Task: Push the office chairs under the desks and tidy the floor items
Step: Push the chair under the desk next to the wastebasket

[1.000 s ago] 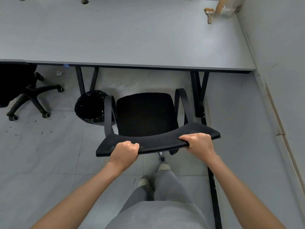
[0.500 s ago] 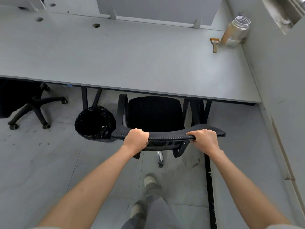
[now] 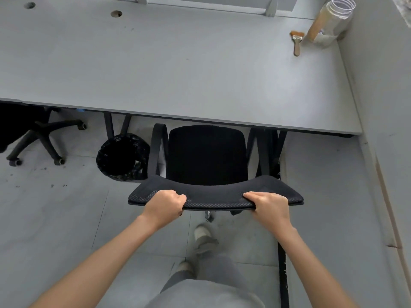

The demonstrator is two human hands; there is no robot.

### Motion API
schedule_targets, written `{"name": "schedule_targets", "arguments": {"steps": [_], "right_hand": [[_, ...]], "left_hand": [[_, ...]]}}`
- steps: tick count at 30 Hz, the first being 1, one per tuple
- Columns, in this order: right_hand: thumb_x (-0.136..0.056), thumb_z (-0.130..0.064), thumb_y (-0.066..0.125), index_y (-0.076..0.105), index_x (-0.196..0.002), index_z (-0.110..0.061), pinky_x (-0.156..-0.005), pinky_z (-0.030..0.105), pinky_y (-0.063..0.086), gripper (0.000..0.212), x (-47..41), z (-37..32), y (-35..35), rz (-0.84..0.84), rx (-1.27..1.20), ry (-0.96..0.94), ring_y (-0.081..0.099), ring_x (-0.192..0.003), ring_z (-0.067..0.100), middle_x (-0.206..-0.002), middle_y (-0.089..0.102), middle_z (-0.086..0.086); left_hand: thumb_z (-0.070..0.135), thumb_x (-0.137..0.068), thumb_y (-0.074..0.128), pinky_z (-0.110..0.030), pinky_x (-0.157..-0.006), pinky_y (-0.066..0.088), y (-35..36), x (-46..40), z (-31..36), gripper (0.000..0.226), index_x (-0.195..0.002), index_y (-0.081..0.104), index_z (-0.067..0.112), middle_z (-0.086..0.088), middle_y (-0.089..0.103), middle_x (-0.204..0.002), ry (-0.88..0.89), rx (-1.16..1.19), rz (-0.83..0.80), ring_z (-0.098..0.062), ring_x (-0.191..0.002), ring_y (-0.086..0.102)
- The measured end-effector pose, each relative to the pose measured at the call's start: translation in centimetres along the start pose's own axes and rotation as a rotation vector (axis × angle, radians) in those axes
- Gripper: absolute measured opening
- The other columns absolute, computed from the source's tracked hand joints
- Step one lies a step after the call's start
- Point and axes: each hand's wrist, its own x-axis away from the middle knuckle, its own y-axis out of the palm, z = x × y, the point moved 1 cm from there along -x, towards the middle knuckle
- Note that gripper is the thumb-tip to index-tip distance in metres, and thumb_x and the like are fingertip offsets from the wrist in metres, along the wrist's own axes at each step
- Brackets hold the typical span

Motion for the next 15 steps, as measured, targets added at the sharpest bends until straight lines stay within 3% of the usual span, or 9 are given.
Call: {"name": "schedule_targets", "arguments": {"steps": [2,6,10,12,15], "right_hand": [[-0.052,-0.021,0.065,0.075,-0.073,-0.026,-0.044,0.017,0.045,0.024,-1.7,0.0,0.2,-0.013,0.010,0.023,0.068,-0.058,0.012,-0.069,0.073,-0.013],[-0.056,-0.016,0.073,0.072,-0.068,-0.021,-0.041,0.021,0.047,0.013,-5.5,-0.7,0.6,-0.071,-0.001,0.063,0.067,-0.056,0.018,-0.061,0.070,-0.006],[-0.068,-0.018,0.073,0.074,-0.081,-0.021,-0.048,0.025,0.045,0.014,-9.1,0.1,0.5,-0.112,0.000,0.102,0.069,-0.069,0.023,-0.073,0.073,-0.002],[-0.080,-0.023,0.063,0.072,-0.098,-0.023,-0.057,0.027,0.044,0.020,-11.0,0.8,0.4,-0.163,0.029,0.099,0.068,-0.084,0.023,-0.090,0.074,-0.003],[-0.088,-0.028,0.052,0.065,-0.111,-0.027,-0.061,0.026,0.037,0.026,-13.3,1.8,0.8,-0.210,0.073,0.108,0.064,-0.097,0.021,-0.105,0.070,-0.006]], "left_hand": [[0.008,-0.024,0.085,-0.016,-0.039,0.013,0.0,-1.4,-1.5,0.043,-0.040,0.046,0.012,0.001,0.038,-0.032,-0.021,-0.017,-0.014,-0.016,-0.027,0.032],[0.012,-0.036,0.088,-0.017,-0.032,0.028,-1.2,-4.2,-5.2,0.036,-0.047,0.054,0.009,-0.002,0.043,-0.034,-0.043,0.014,-0.029,-0.020,-0.028,0.043],[0.017,-0.042,0.090,-0.022,-0.031,0.034,-2.4,-7.2,-7.2,0.034,-0.054,0.060,0.008,-0.004,0.048,-0.036,-0.043,-0.002,-0.066,-0.023,-0.030,0.047],[0.020,-0.061,0.083,-0.027,-0.042,0.041,-2.9,-8.8,-7.7,0.025,-0.069,0.065,0.005,-0.010,0.059,-0.049,-0.065,0.033,-0.057,-0.028,-0.045,0.057],[0.025,-0.088,0.056,-0.032,-0.065,0.041,-3.2,-11.0,-8.7,0.026,-0.100,0.062,0.002,-0.016,0.068,-0.081,-0.165,0.070,-0.125,-0.034,-0.079,0.063]]}}
